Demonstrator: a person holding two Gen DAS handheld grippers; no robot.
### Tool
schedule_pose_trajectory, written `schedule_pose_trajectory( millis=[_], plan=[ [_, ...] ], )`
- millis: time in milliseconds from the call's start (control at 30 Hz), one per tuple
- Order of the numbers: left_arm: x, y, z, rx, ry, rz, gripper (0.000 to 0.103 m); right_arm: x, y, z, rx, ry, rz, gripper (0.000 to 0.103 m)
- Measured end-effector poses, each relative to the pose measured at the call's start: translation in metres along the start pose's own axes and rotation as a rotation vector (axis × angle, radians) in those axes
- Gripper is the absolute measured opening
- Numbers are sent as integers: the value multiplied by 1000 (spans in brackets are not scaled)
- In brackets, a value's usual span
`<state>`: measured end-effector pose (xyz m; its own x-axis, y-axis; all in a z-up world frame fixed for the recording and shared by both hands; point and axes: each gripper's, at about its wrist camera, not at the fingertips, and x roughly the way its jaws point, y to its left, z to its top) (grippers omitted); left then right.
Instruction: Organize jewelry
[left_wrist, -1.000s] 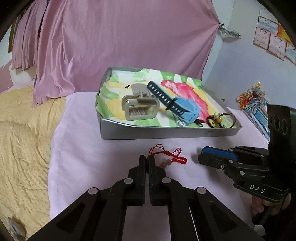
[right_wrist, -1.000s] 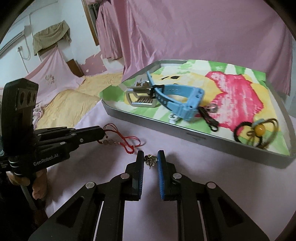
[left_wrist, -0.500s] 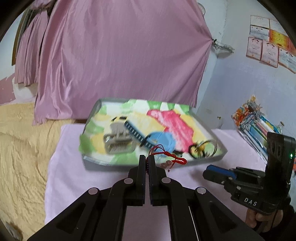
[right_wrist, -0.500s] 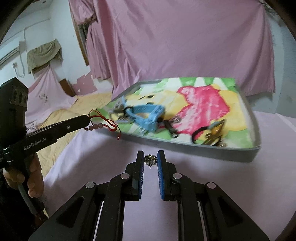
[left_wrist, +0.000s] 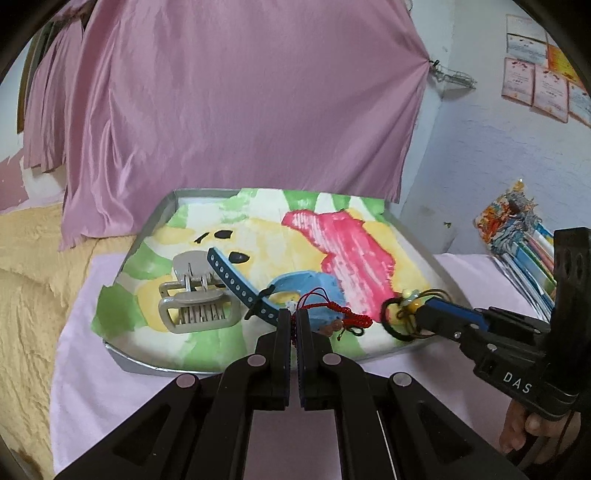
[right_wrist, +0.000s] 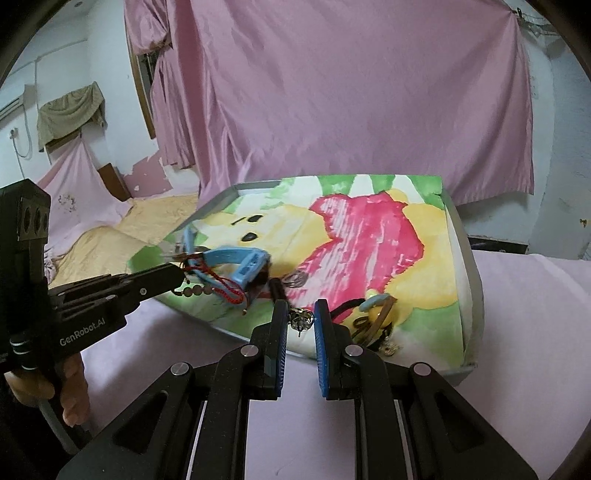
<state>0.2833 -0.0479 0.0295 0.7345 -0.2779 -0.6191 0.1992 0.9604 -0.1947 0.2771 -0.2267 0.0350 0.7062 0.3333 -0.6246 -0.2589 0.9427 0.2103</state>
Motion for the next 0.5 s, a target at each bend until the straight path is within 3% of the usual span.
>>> schedule_pose_trajectory(
  millis=[500],
  plan=[
    [18,3,0,27,51,45,3,34,7,2,-66,107,-27,13]
  ],
)
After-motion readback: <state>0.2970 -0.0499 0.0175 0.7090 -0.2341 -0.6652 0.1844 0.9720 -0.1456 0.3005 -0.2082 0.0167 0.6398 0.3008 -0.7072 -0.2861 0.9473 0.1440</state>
